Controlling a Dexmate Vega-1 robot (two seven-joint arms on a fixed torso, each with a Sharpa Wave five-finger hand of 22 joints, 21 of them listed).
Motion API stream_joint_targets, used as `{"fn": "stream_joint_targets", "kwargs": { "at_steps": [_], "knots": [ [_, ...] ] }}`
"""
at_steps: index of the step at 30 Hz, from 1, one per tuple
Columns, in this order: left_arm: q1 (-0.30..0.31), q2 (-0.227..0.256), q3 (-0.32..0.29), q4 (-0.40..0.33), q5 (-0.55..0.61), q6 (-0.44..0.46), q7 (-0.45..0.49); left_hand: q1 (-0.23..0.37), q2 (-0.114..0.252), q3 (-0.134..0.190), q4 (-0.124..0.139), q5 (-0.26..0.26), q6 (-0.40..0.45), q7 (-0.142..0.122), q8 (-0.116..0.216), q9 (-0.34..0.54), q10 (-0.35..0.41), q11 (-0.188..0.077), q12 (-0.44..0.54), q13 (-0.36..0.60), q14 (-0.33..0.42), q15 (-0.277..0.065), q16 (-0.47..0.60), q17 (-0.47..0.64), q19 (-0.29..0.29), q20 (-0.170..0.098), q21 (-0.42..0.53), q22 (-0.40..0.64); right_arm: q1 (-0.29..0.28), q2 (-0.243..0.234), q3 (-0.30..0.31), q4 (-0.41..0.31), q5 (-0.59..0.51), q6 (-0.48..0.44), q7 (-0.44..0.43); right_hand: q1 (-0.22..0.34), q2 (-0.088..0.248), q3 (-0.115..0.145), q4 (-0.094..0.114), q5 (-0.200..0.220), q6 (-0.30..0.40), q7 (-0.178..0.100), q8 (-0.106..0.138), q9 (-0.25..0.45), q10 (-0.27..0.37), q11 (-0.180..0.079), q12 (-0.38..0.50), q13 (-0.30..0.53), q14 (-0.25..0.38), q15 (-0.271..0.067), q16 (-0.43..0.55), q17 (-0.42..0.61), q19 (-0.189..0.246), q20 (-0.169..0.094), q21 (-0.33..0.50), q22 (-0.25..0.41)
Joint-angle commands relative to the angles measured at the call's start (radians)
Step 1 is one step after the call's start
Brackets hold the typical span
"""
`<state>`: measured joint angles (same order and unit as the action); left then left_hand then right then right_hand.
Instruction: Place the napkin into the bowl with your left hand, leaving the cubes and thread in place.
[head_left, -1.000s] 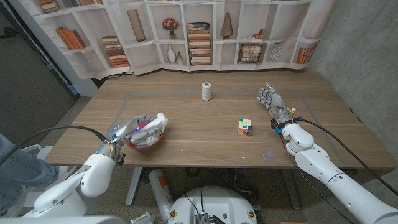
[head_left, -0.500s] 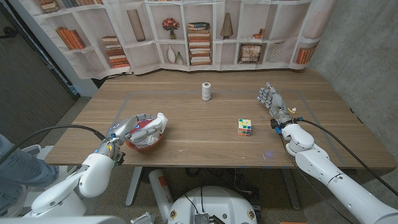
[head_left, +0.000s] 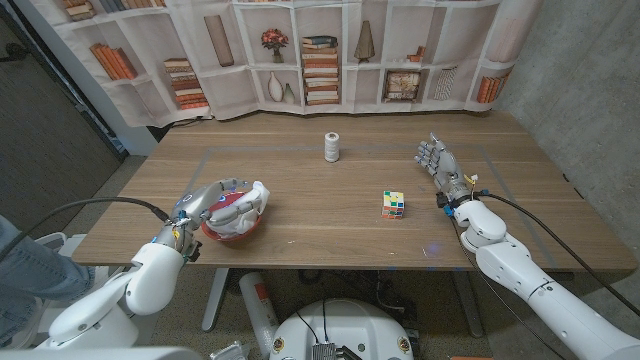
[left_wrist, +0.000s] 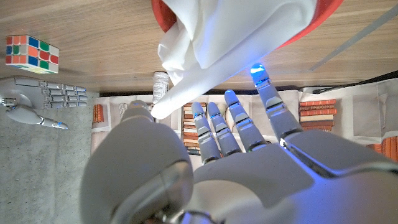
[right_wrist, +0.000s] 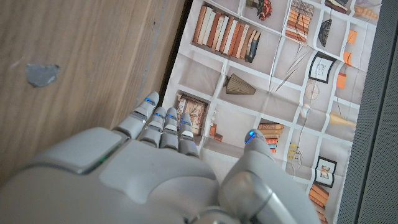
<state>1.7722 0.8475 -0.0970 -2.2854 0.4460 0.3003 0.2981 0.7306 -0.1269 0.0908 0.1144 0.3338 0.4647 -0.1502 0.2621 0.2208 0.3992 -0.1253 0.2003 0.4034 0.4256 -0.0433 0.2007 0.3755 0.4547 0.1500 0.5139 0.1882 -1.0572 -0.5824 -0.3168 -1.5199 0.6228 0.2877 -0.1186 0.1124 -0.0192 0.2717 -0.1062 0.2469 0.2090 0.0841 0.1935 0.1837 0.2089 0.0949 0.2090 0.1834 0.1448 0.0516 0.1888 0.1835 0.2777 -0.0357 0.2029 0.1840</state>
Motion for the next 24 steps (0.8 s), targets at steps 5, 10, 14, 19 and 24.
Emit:
{"fn": "stream_joint_targets", "kwargs": {
  "at_steps": [5, 10, 14, 19, 24],
  "knots": [
    [-0.006, -0.03, -0.009, -0.026, 0.046, -0.006, -0.019, 0.0, 0.012, -0.006, 0.002, 0.006, 0.008, -0.001, 0.001, 0.002, -0.009, -0.003, 0.005, -0.001, -0.003, -0.007, 0.007, -0.001, 0.001, -0.005, -0.006, 0.004, -0.011, 0.0, 0.01, 0.001, 0.006, 0.014, 0.0, 0.003, 0.007, -0.003, -0.003, -0.006, 0.009, -0.003, 0.003, 0.005, 0.008, 0.002, 0.005, 0.003, 0.008, 0.001, -0.001, 0.003, 0.006, 0.004, 0.0, 0.001],
    [-0.005, -0.043, -0.013, -0.029, 0.056, -0.014, -0.015, 0.0, 0.023, -0.006, 0.004, 0.012, 0.0, -0.001, -0.004, 0.003, -0.031, 0.005, -0.002, -0.006, -0.036, -0.002, -0.003, -0.006, -0.033, -0.003, -0.023, 0.004, -0.004, 0.002, 0.009, 0.005, 0.008, 0.008, 0.001, 0.003, 0.008, -0.004, -0.003, -0.006, 0.008, -0.003, 0.003, 0.005, 0.008, 0.002, 0.005, 0.003, 0.008, 0.001, -0.001, 0.003, 0.006, 0.004, -0.001, 0.001],
    [-0.006, -0.05, -0.013, -0.029, 0.065, -0.018, -0.014, -0.004, 0.032, -0.012, 0.007, 0.018, -0.017, 0.002, -0.014, 0.003, -0.062, 0.013, -0.008, -0.015, -0.086, 0.005, -0.012, -0.016, -0.106, 0.006, -0.058, 0.005, 0.004, 0.006, 0.006, 0.012, 0.008, 0.007, 0.005, 0.003, 0.008, -0.004, -0.003, -0.006, 0.008, -0.003, 0.003, 0.005, 0.008, 0.0, 0.005, 0.003, 0.008, 0.001, -0.001, 0.003, 0.007, 0.004, 0.0, 0.001],
    [-0.014, -0.057, -0.01, -0.024, 0.071, -0.026, -0.014, -0.006, 0.039, -0.018, 0.008, 0.025, -0.031, 0.0, -0.024, 0.001, -0.098, 0.012, -0.012, -0.026, -0.154, 0.01, -0.021, -0.03, -0.179, 0.008, -0.094, 0.005, 0.017, 0.008, -0.001, 0.025, 0.003, 0.008, 0.014, 0.003, 0.008, -0.004, -0.003, -0.006, 0.009, -0.003, 0.003, 0.005, 0.008, 0.0, 0.005, 0.003, 0.007, 0.002, -0.001, 0.003, 0.007, 0.004, 0.0, 0.001],
    [-0.029, -0.06, -0.004, -0.019, 0.071, -0.032, -0.019, -0.007, 0.045, -0.021, 0.009, 0.029, -0.07, 0.006, -0.042, -0.001, -0.12, 0.014, -0.014, -0.035, -0.179, 0.012, -0.021, -0.039, -0.2, 0.014, -0.106, 0.005, 0.028, 0.012, -0.005, 0.036, 0.003, 0.007, 0.018, 0.003, 0.009, -0.004, -0.003, -0.007, 0.009, -0.004, 0.003, 0.005, 0.008, 0.001, 0.005, 0.003, 0.008, 0.002, -0.001, 0.003, 0.007, 0.005, 0.0, 0.001]
  ]
}}
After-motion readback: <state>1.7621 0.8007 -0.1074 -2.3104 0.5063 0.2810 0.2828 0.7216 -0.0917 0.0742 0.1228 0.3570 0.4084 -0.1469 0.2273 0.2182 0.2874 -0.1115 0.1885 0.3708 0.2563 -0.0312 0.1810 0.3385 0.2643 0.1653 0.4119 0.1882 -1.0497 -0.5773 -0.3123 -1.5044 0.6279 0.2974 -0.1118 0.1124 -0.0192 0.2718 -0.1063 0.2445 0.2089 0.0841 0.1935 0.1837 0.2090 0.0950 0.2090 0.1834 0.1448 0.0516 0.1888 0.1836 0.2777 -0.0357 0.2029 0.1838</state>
